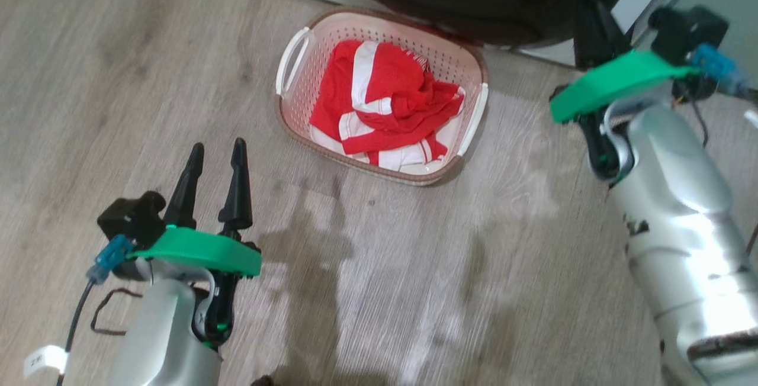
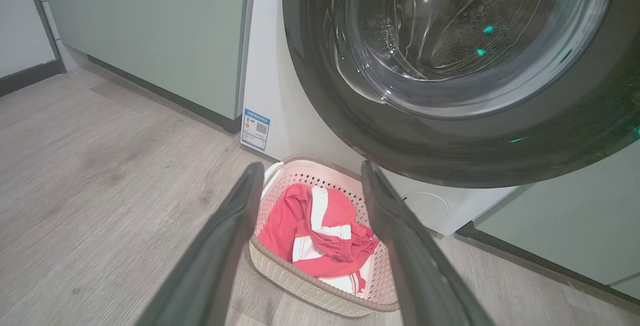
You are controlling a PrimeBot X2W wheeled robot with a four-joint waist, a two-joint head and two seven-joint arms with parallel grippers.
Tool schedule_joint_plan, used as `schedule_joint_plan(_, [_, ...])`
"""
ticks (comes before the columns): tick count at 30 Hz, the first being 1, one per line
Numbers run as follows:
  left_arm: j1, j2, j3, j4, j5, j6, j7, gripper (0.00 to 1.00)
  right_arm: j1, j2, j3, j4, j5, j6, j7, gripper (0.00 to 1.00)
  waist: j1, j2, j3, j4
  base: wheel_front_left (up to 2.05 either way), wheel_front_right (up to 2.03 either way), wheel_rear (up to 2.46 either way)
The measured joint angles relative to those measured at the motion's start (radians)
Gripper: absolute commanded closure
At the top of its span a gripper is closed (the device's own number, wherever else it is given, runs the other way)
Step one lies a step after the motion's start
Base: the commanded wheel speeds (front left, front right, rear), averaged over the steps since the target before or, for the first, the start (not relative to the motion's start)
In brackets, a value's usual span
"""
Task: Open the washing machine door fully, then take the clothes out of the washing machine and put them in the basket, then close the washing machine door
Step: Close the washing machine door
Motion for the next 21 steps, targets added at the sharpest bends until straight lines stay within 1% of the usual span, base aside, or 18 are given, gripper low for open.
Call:
schedule_joint_plan(5, [-0.023,-0.001,-0.020,-0.003,-0.002,0.000,0.000,0.00,-0.090,-0.004,-0.021,0.046,-0.014,0.000,0.000,1.00,0.0000,0.0000,0.040,0.005,0.00,0.00,0.00])
schedule_joint_plan(10, [-0.040,-0.003,-0.040,-0.004,-0.009,0.000,0.000,0.00,-0.191,-0.032,-0.041,0.125,-0.037,0.000,0.000,1.00,0.0000,0.0000,0.073,0.015,0.00,0.00,0.00])
schedule_joint_plan(15, [-0.053,-0.004,-0.056,-0.004,-0.015,0.000,0.000,0.00,-0.301,-0.053,-0.083,0.191,-0.044,0.000,0.000,1.00,0.0000,0.0000,0.090,0.026,0.00,0.00,0.00])
schedule_joint_plan(21, [-0.057,-0.005,-0.073,-0.004,-0.032,0.000,0.000,0.00,-0.408,-0.071,-0.089,0.260,-0.044,0.000,-0.003,1.00,0.0000,0.0000,0.106,0.041,0.00,0.00,0.00])
